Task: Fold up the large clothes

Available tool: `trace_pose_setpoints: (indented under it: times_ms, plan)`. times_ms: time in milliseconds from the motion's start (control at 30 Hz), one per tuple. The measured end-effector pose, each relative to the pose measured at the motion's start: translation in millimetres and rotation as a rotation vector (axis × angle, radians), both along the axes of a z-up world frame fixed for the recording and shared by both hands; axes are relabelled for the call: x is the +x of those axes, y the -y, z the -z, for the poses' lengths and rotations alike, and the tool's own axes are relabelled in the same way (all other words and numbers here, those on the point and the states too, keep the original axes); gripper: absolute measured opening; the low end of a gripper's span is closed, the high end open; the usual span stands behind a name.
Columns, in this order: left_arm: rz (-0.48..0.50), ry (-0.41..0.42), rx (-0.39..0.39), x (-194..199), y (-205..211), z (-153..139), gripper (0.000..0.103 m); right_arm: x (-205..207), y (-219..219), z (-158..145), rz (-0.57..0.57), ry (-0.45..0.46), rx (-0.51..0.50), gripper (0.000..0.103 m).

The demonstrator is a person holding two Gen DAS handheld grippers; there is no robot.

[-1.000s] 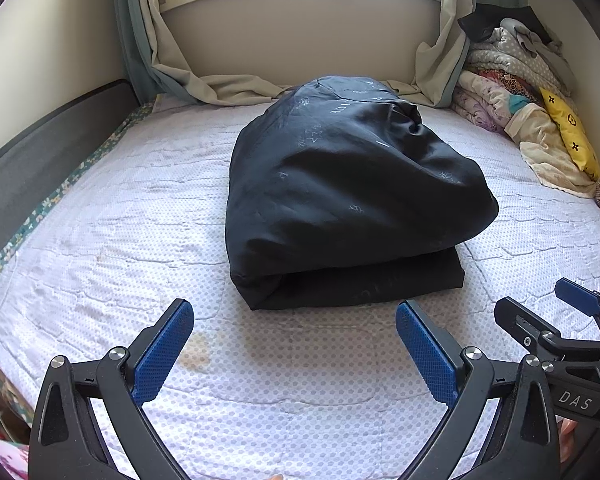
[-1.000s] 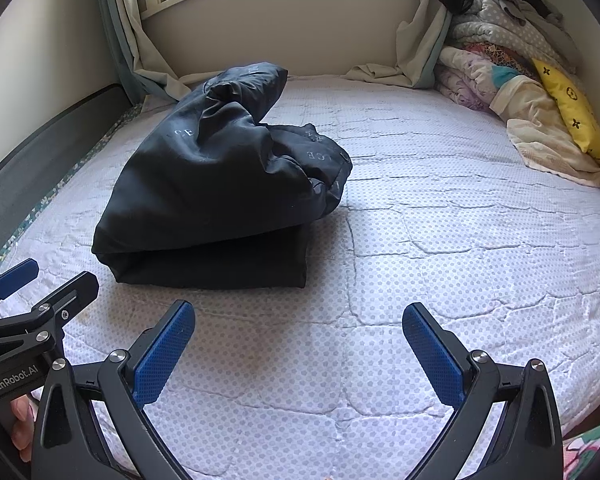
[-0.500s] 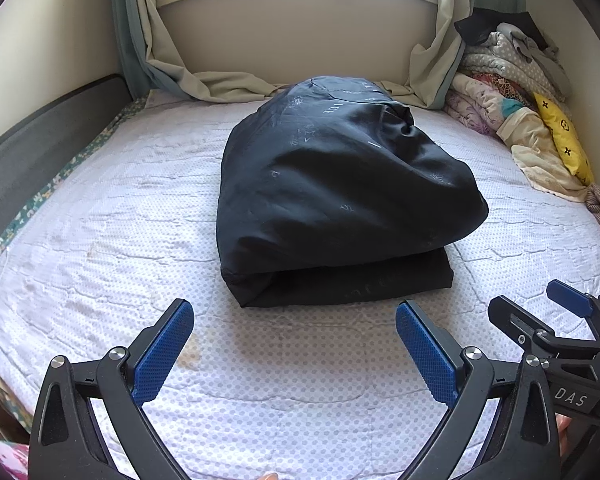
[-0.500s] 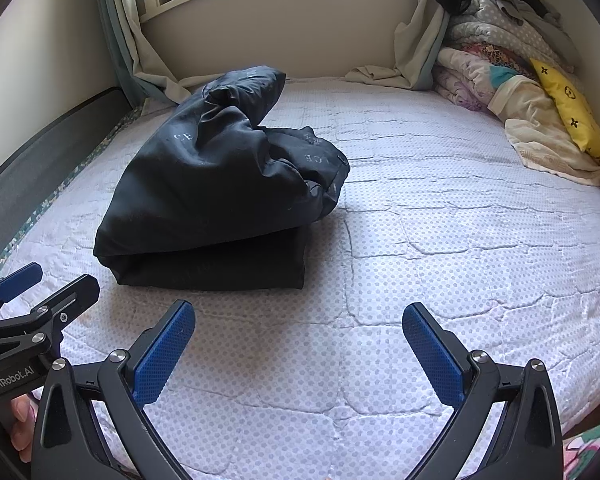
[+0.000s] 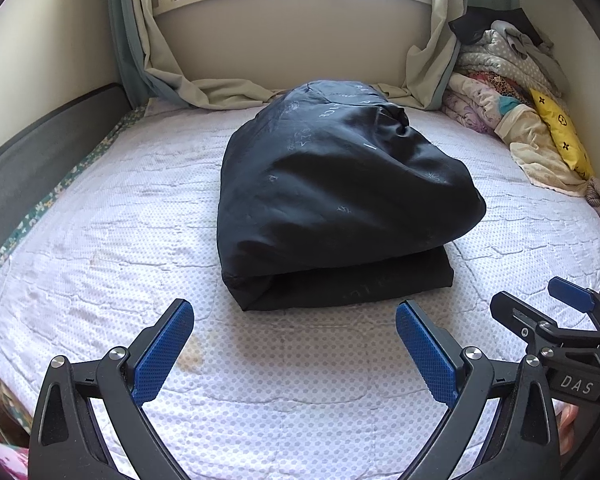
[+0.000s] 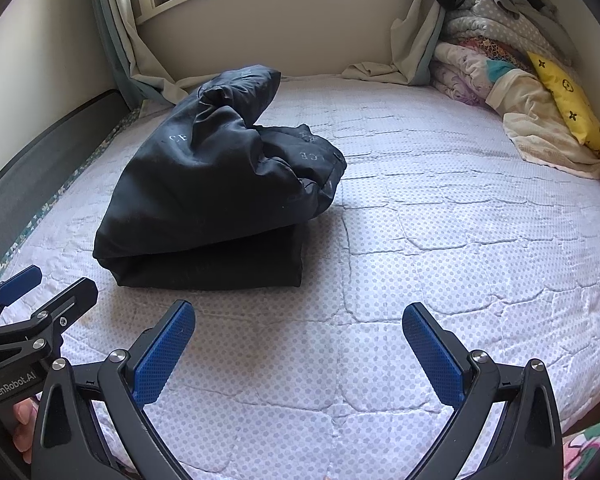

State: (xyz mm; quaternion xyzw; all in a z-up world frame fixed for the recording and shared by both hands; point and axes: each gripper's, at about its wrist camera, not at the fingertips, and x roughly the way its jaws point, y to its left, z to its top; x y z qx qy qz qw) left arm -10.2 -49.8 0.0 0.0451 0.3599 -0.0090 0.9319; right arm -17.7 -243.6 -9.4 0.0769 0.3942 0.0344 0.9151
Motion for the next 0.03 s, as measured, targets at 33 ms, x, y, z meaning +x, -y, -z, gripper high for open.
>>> trace_pose_setpoints:
  times_ms: [33]
  plan:
    - [-0.001,0.000,0.003,-0.2,0.4,0.1,0.103,0.6,0.8,0.4,0.001,-0.003,0.002,0.103]
